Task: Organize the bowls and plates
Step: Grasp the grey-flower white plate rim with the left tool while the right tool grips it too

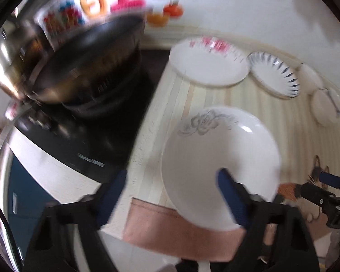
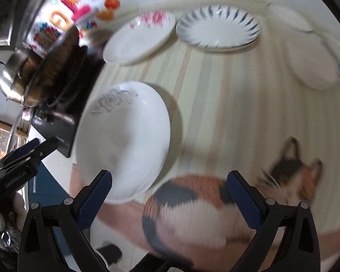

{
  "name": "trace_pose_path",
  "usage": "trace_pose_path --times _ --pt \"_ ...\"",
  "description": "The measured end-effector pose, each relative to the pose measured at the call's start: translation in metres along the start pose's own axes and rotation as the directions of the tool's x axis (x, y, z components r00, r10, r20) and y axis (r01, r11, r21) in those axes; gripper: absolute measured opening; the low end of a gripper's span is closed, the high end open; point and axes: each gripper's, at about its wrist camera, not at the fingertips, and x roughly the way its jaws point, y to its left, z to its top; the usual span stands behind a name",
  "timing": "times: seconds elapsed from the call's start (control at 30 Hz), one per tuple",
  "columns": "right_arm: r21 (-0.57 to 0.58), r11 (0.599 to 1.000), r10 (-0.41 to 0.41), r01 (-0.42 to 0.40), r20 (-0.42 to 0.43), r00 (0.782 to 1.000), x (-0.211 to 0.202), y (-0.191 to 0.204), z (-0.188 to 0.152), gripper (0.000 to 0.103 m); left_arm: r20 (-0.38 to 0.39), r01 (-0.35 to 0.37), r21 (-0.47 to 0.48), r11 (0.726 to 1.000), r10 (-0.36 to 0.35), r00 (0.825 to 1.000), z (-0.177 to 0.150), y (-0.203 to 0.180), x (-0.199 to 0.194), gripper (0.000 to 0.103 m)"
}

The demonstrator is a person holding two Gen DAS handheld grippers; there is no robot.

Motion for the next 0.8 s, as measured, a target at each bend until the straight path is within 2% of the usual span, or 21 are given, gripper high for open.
trace_pose_path --times 0.07,0.1,0.2,0.3,0.33,0.4,0.43,0.47,0.57,0.67,0.8 --pt "0.003 1.000 0.016 -0.016 -0.054 0.998 0.029 -0.006 0.017 0.100 -0.046 0.008 -0.041 0.999 -0.010 0.999 0.007 0.006 0.026 0.070" --pt "0.003 1.000 0.030 -0.030 -0.070 0.997 0.039 -0.009 0.023 0.099 -0.064 0.009 -0.057 0.998 -0.012 0.998 0.011 0.009 0.041 0.064" --pt "0.003 0.999 0.053 -0.053 -0.122 0.991 0.071 -0.012 0.041 0.088 -0.135 0.024 -0.104 0.994 -0.038 0.990 0.015 0.017 0.072 0.058" --pt "-0.015 0.996 0.089 -0.092 -0.117 0.989 0.081 -0.006 0.051 0.075 -0.189 0.059 -0.152 0.987 -0.088 0.978 0.013 0.023 0.092 0.047" --pt "-0.020 0.991 0.131 -0.135 -0.135 0.982 0.083 0.000 0.052 0.063 -0.204 0.078 -0.166 0.983 -0.111 0.973 0.012 0.024 0.096 0.040" --pt "-0.030 0.986 0.157 -0.162 -0.137 0.978 0.090 0.005 0.057 0.055 -0.211 0.149 -0.212 0.966 -0.194 0.958 0.008 0.025 0.101 0.036" --pt "-0.032 0.982 0.182 -0.189 -0.154 0.971 0.093 0.008 0.058 0.033 -0.205 0.148 -0.217 0.965 -0.194 0.959 0.007 0.025 0.100 0.035" --pt "-0.033 0.981 0.181 -0.190 -0.175 0.968 0.097 0.010 0.058 0.027 -0.203 0.145 -0.213 0.966 -0.189 0.961 0.006 0.024 0.099 0.035" --pt "-0.045 0.982 0.171 -0.181 -0.173 0.970 0.100 0.016 0.059 0.027 -0.203 0.131 -0.213 0.968 -0.175 0.963 0.001 0.020 0.094 0.035" --pt "-0.019 0.978 0.199 -0.206 -0.184 0.963 0.100 0.014 0.058 0.027 -0.202 0.125 -0.208 0.970 -0.167 0.965 -0.004 0.016 0.088 0.035" --pt "-0.011 0.977 0.206 -0.212 -0.190 0.960 0.088 0.004 0.054 0.027 -0.194 0.115 -0.194 0.974 -0.153 0.969 -0.008 0.001 0.072 0.035"
